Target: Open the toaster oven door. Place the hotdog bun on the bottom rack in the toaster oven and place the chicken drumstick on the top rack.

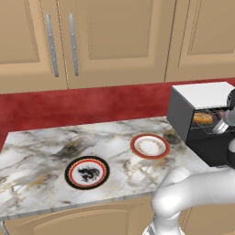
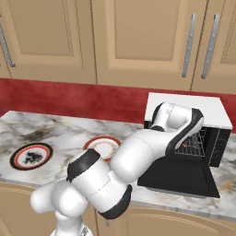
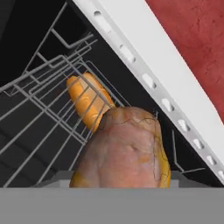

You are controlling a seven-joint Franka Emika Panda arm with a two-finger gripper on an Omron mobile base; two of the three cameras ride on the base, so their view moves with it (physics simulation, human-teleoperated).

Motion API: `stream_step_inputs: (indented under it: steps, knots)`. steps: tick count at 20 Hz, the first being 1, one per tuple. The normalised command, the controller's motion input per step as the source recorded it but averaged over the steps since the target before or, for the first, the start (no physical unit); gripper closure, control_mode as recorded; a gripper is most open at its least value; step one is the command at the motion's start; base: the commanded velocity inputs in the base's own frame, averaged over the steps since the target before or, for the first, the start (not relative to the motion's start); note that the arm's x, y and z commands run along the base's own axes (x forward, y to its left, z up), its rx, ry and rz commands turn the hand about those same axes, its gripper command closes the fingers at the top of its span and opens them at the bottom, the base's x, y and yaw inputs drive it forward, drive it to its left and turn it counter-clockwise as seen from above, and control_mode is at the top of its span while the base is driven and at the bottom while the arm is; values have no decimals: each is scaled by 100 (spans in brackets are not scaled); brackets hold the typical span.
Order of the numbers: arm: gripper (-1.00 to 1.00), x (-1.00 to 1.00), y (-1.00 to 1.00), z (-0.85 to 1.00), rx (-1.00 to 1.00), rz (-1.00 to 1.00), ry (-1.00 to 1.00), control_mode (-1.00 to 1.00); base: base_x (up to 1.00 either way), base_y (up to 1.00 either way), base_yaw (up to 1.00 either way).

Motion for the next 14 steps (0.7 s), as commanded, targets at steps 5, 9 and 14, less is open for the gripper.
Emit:
stream_step_inputs:
  steps: [5, 9, 14]
  knots:
    - [100, 18, -8, 40, 23, 4, 35, -100, 0, 0, 0]
    - [100, 24, -9, 39, 25, 5, 31, -100, 0, 0, 0]
    - [100, 17, -20, 46, 25, 6, 26, -100, 0, 0, 0]
